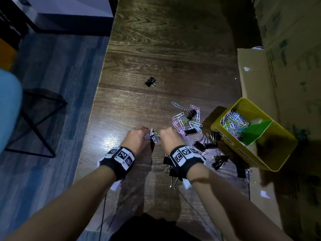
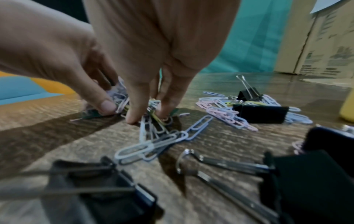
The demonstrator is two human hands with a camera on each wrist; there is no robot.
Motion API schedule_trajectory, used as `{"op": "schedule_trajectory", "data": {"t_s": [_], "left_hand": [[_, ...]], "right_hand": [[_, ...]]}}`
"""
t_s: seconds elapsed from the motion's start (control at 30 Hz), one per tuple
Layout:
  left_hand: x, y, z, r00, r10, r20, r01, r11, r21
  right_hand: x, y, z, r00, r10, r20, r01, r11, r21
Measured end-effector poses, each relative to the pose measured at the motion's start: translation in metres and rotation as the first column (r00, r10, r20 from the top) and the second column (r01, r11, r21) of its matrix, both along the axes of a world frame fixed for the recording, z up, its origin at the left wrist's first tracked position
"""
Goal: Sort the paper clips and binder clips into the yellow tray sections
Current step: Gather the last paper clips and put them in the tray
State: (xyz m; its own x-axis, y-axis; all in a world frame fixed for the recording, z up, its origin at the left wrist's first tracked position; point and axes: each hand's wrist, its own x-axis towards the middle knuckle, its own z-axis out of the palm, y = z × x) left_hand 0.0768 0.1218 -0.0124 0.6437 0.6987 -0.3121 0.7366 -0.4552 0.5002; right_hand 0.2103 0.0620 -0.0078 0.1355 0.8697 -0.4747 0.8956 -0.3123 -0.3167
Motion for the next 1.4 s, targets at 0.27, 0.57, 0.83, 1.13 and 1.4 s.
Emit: {"op": "schedule_trajectory", "data": {"t_s": [0.27, 0.57, 0.83, 1.13, 1.4], "left_hand": [[-0.015, 0.021, 0.004, 0.97, 0.234, 0.065, -0.208, 0.939, -0.274], [-0.021, 0.035, 0.022, 0.835, 0.522, 0.174, -0.272, 0.667, -0.693], [0.008, 0.052, 0.064, 0.818, 0.524, 0.237, -0.202, 0.648, -0.735], [0.144, 0.014, 0.128, 0.841, 0.357, 0.407, 0.086, 0.655, -0.751], [0.251, -0.041, 0.091, 0.958, -0.146, 0.247, 0.236, 0.89, -0.39]], "right_hand": [[0.017, 0.002, -0.005, 0.905, -0.324, -0.275, 0.331, 0.943, -0.022], [0.03, -0.008, 0.011, 0.688, -0.49, -0.536, 0.613, 0.787, 0.068], [0.054, -0.028, 0.055, 0.493, -0.466, -0.735, 0.792, 0.591, 0.157], [0.123, -0.067, 0.113, 0.223, -0.344, -0.912, 0.961, 0.233, 0.148], [0.197, -0.105, 0.109, 0.314, -0.523, -0.793, 0.946, 0.098, 0.31]]}}
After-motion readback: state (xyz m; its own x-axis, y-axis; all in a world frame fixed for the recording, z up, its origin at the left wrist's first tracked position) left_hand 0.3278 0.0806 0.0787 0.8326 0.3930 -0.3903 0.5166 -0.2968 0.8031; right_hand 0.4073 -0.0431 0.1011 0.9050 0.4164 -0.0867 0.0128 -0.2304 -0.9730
